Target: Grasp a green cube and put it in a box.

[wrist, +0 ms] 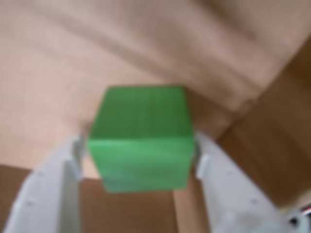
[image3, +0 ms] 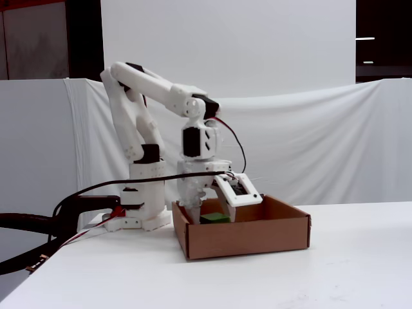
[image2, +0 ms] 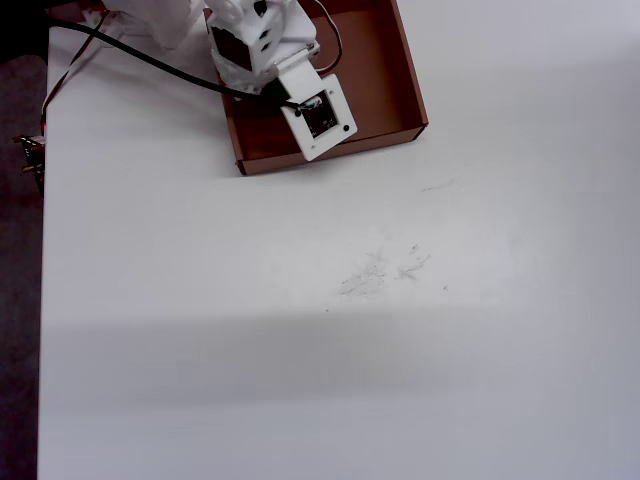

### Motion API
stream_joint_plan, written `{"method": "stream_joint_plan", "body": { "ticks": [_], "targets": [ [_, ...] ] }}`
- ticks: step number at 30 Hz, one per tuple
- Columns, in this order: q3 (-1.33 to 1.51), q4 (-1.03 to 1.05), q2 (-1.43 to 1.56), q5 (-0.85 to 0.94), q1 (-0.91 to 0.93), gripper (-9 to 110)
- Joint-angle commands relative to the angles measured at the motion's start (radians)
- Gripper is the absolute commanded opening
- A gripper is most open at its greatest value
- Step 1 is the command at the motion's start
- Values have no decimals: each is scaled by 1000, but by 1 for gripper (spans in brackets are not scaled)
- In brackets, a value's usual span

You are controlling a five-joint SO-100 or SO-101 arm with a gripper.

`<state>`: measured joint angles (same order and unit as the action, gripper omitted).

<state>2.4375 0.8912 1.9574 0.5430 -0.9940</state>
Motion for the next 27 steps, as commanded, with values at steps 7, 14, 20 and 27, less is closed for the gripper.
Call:
{"method": "stream_joint_plan", "body": {
  "ticks": [7, 14, 20, 27],
  "targets": [
    [-60, 49, 74, -9, 15, 43],
    [-187, 199, 199, -5, 107, 43],
    [-255, 161, 368, 14, 279, 37],
    [-196, 137, 583, 204, 491, 17]
  ]
}}
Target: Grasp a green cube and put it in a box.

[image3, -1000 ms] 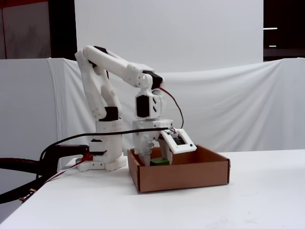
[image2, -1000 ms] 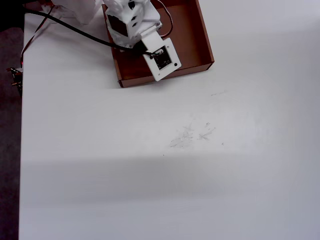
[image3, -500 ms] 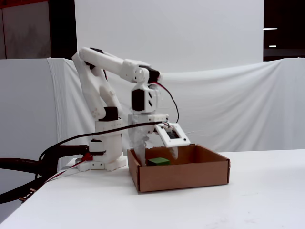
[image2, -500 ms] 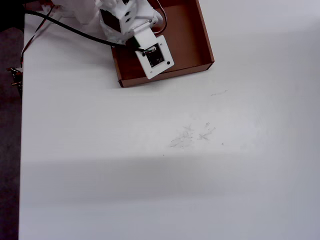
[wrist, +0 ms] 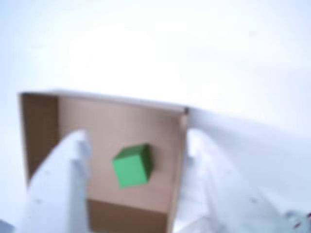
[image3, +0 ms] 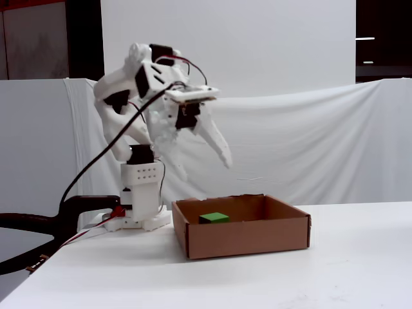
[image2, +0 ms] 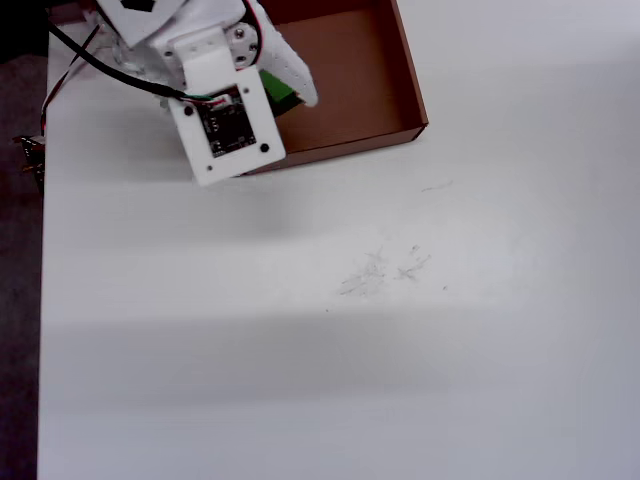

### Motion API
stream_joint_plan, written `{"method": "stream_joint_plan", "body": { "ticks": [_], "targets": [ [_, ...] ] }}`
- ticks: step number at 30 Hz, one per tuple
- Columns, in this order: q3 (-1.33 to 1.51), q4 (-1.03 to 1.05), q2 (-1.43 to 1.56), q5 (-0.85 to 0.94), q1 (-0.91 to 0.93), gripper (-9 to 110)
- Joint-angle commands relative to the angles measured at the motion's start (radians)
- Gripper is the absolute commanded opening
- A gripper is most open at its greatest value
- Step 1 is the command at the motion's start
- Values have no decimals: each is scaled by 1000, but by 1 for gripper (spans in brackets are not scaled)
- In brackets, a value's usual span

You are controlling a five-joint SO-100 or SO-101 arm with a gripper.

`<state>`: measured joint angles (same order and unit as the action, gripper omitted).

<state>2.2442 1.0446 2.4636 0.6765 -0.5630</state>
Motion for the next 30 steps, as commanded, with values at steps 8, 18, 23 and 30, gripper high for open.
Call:
{"method": "stream_joint_plan", "body": {
  "ticks": [8, 18, 23, 30],
  "targets": [
    [268, -58, 299, 453, 302, 14],
    [606, 38, 589, 621, 411, 15],
    [723, 80, 703, 664, 437, 14],
    [727, 192, 718, 658, 437, 13]
  ]
}}
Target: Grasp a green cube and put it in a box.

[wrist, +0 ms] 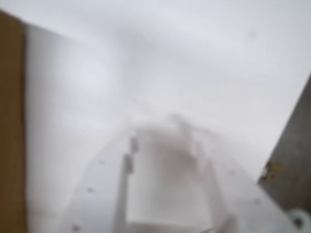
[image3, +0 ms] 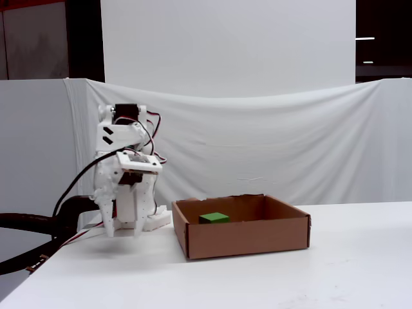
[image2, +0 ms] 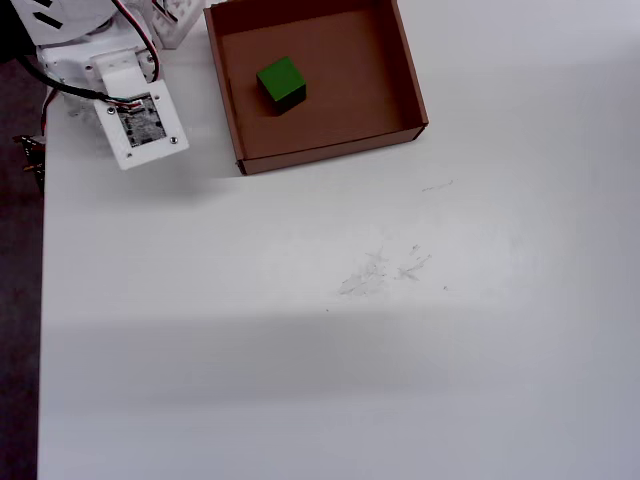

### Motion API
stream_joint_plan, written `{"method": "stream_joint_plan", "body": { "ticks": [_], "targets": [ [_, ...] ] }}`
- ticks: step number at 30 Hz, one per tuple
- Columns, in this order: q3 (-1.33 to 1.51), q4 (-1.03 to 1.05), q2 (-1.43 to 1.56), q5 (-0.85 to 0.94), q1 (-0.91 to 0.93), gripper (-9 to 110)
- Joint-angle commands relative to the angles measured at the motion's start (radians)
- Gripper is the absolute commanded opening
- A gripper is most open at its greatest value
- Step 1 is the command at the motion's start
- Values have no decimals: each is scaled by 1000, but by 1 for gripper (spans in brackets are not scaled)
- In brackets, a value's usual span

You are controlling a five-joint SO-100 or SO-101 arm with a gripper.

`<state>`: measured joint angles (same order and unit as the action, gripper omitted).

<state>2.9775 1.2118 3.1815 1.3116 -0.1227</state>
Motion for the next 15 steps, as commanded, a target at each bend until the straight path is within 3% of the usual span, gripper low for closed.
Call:
{"method": "stream_joint_plan", "body": {
  "ticks": [1, 15],
  "targets": [
    [-6, 26, 0, 23, -3, 12],
    [-5, 32, 0, -14, -2, 10]
  ]
}}
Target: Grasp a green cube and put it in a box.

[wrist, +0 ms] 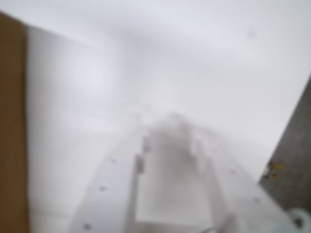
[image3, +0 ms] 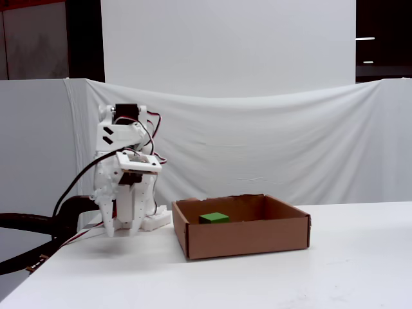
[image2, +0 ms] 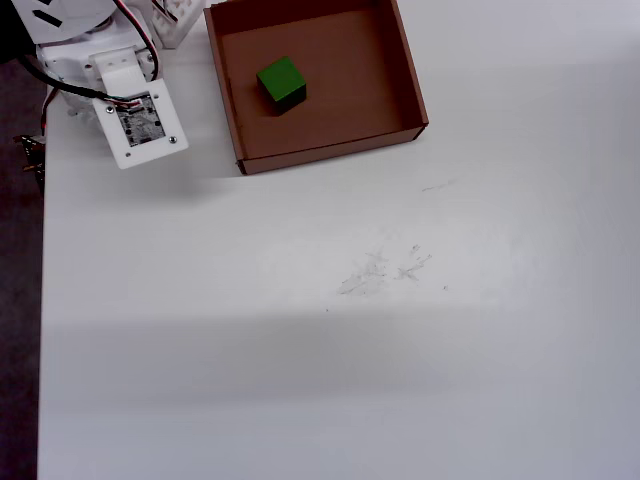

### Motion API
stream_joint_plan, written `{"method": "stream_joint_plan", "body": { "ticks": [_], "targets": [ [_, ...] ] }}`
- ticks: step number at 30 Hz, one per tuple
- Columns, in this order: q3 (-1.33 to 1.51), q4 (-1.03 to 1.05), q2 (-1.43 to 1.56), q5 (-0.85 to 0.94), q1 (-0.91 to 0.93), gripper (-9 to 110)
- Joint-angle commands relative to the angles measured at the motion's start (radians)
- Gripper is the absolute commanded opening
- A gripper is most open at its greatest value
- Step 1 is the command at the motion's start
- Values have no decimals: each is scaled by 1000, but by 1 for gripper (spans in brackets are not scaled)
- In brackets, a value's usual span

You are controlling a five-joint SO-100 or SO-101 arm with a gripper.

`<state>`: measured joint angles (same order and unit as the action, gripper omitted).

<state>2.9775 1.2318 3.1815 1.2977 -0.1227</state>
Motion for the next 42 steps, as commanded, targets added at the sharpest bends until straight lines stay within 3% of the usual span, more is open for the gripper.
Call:
{"method": "stream_joint_plan", "body": {
  "ticks": [1, 10, 16, 42],
  "targets": [
    [-5, 12, 0, 0, -2, 11],
    [-5, 12, 0, -8, -3, 21],
    [-5, 17, 0, -126, -3, 22],
    [-5, 15, 0, -127, -3, 22]
  ]
}}
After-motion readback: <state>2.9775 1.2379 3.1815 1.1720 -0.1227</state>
